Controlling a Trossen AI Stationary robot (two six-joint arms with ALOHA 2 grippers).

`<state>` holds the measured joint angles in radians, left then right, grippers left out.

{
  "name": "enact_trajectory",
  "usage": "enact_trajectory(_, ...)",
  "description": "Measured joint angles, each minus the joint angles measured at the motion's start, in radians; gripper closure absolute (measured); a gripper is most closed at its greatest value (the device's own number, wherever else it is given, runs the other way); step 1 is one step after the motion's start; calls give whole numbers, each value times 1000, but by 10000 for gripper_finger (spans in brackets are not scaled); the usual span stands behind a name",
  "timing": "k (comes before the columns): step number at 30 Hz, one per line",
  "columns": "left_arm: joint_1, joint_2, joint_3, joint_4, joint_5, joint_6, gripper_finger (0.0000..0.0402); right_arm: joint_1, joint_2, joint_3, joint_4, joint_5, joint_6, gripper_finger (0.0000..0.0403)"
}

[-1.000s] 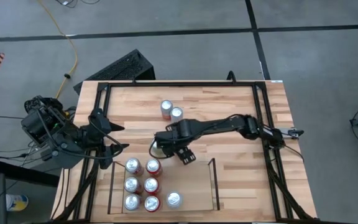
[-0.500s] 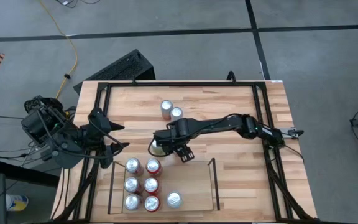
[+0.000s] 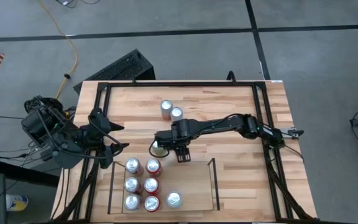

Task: Place canned beverage on shelf
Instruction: Put the white soda can on the shelf aligned with the other white soda can

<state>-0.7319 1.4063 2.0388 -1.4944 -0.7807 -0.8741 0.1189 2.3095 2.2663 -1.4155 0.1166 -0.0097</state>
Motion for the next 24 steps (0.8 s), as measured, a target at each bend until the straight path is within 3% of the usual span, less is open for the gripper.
enact_trajectory(7,0,0,0,0,0,19,120,13,-6,54,-85,21,201,149)
enact_trajectory(24,0,0,0,0,0,36,120,114,-86,89,-98,93,413,149)
